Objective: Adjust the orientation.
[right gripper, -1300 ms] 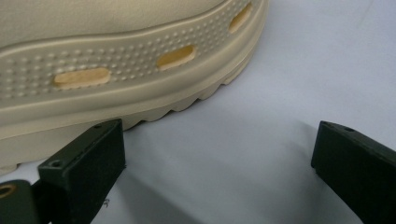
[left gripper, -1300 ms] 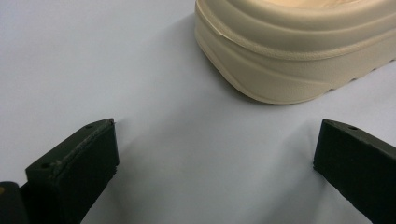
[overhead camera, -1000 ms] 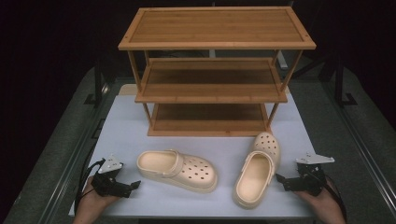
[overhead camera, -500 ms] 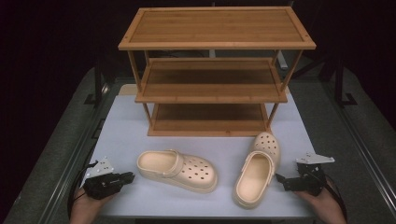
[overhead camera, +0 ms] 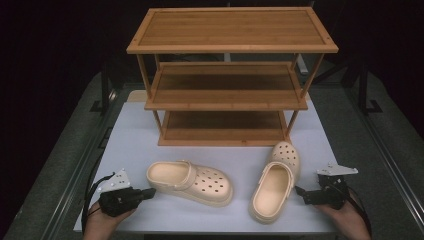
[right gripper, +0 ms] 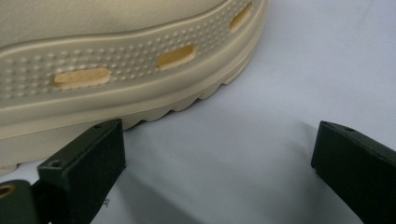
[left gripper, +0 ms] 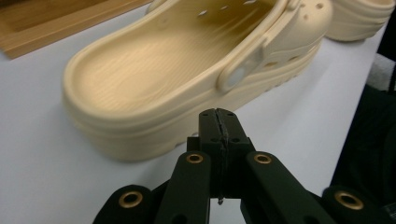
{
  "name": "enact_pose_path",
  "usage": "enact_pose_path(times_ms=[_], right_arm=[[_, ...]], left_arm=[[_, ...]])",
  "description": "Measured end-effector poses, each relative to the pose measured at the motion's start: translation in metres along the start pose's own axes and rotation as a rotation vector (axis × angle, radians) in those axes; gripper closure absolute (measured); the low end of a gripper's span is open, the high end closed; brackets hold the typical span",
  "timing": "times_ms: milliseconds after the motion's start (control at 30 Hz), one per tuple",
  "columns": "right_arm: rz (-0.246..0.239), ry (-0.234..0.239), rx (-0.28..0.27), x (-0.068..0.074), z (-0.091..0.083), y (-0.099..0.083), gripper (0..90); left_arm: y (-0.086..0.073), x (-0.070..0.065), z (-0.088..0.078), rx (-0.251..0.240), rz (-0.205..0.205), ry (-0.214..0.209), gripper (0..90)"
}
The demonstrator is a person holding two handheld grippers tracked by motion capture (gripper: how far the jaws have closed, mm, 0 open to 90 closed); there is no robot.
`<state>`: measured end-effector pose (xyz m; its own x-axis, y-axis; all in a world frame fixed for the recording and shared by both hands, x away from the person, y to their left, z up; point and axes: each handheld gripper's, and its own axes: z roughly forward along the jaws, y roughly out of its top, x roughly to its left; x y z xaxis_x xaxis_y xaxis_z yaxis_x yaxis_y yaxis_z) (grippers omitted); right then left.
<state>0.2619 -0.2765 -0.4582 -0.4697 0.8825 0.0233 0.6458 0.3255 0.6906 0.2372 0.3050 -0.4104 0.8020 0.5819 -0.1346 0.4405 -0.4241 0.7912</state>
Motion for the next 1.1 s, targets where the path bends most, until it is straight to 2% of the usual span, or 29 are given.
enact_pose_path(times_ms=[67, 133, 167, 333, 467, 500, 533, 567, 800, 1100], right_arm=[[-0.002, 0.0, 0.0, 0.0, 0.0, 0.0, 2.5], [-0.002, 0.0, 0.0, 0.0, 0.0, 0.0, 2.5], [-0.003, -0.001, 0.0, 0.0, 0.0, 0.0, 2.5], [-0.003, -0.001, 0.001, 0.0, 0.0, 0.0, 2.5], [-0.003, -0.002, 0.001, 0.0, 0.0, 0.0, 2.5], [-0.002, -0.002, 0.002, 0.0, 0.0, 0.0, 2.5], [-0.002, -0.002, 0.002, 0.0, 0.0, 0.0, 2.5], [-0.002, -0.002, 0.001, 0.0, 0.0, 0.0, 2.5], [-0.003, -0.002, 0.0, 0.0, 0.0, 0.0, 2.4], [-0.003, -0.002, 0.0, 0.0, 0.0, 0.0, 2.4]], left_arm=[[0.004, -0.002, 0.005, -0.01, -0.003, -0.031, 90.0], [0.005, -0.003, 0.007, -0.009, 0.002, -0.039, 90.0], [0.008, -0.007, 0.011, -0.007, 0.017, -0.053, 90.0], [0.014, -0.014, 0.018, -0.003, 0.048, -0.068, 90.0], [0.02, -0.017, 0.023, -0.014, 0.055, -0.097, 90.0], [0.023, -0.022, 0.029, -0.008, 0.064, -0.115, 90.0], [0.023, -0.022, 0.029, -0.008, 0.064, -0.115, 90.0], [0.027, -0.028, 0.036, -0.002, 0.085, -0.131, 90.0], [0.04, -0.046, 0.059, 0.0, 0.132, -0.171, 90.0], [0.056, -0.072, 0.096, 0.001, 0.176, -0.195, 90.0]])
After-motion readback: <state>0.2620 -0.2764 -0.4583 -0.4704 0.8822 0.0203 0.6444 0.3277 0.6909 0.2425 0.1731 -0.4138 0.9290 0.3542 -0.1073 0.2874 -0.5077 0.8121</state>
